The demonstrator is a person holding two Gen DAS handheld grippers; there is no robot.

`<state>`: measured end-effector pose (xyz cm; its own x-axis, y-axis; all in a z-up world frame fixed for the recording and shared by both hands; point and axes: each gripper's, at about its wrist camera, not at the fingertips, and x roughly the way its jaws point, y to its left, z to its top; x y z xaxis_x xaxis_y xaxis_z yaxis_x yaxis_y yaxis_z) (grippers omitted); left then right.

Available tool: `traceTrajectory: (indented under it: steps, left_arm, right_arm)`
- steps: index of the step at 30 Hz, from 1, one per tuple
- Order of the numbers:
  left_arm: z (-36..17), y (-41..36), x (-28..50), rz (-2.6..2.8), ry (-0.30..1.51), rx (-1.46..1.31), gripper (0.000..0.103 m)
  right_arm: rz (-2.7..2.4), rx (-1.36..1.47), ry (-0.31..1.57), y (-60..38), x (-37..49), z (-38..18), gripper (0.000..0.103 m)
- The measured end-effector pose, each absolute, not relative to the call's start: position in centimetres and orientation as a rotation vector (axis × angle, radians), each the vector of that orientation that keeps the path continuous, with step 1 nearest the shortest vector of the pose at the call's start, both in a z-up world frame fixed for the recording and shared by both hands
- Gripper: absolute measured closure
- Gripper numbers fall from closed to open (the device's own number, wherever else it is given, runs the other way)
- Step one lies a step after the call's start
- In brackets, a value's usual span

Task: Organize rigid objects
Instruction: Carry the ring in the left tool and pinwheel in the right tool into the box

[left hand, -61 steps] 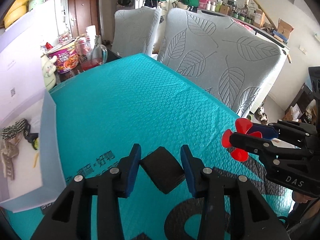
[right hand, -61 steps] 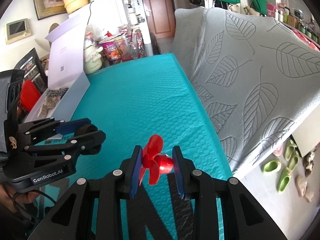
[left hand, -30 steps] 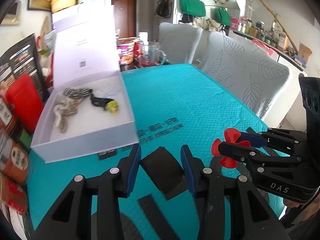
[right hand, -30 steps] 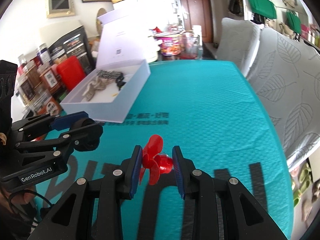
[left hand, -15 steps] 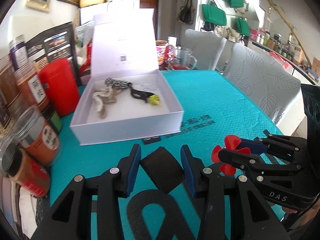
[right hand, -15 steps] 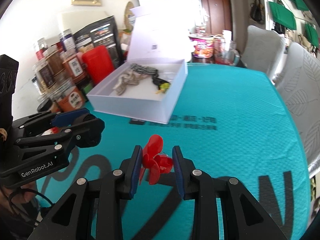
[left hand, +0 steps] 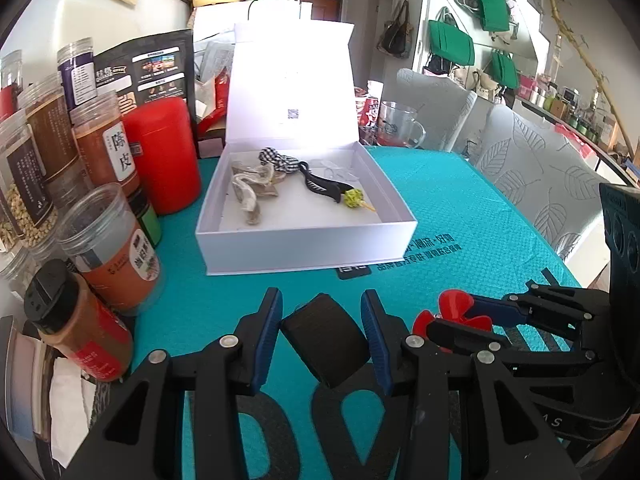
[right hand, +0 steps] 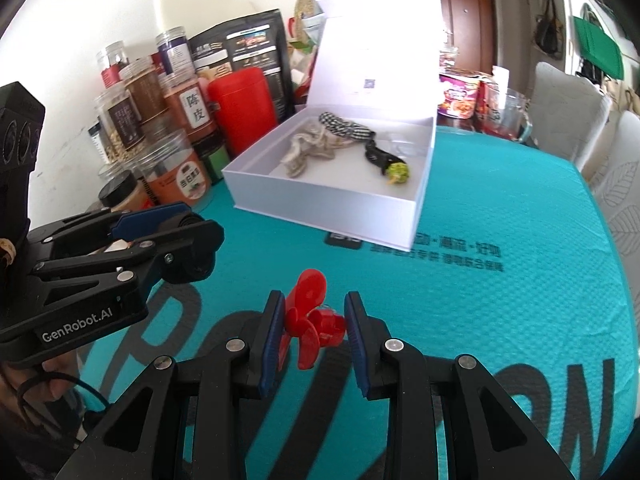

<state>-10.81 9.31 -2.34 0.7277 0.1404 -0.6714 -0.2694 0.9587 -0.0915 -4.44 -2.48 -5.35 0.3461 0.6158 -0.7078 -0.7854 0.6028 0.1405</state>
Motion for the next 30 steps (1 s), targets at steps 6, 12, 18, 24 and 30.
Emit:
traceTrajectory:
  steps: [6,12,18,24,30]
  left_arm:
    - [-2.1,11.1,-10.5,0.225,0.709,-0.2,0.062]
    - [-1.3,12.4,-9.4,0.213,0.692,-0.196,0.062]
    - [-0.5,13.4,-7.9,0.202,0.673,-0.184,0.062]
    - [0.8,14.0,-6.2,0.189,0.651,-0.16,0.062]
    - [2.5,14.3,-4.6,0.178,0.614,-0.136,0.062]
  right_arm:
    - [0.915,-0.254,0.809,-0.8,-4.4,-5.4,0.073]
    - [0.909,-0.267,0.801,0.6,-3.6,-4.4,0.073]
    - [0.889,-0.281,0.784,1.8,-2.1,-3.0,0.073]
    - [0.882,-0.28,0.764,2.7,-0.5,-1.5,0.073]
    - [0.88,-0.269,0.738,3.4,1.2,0.0,0.073]
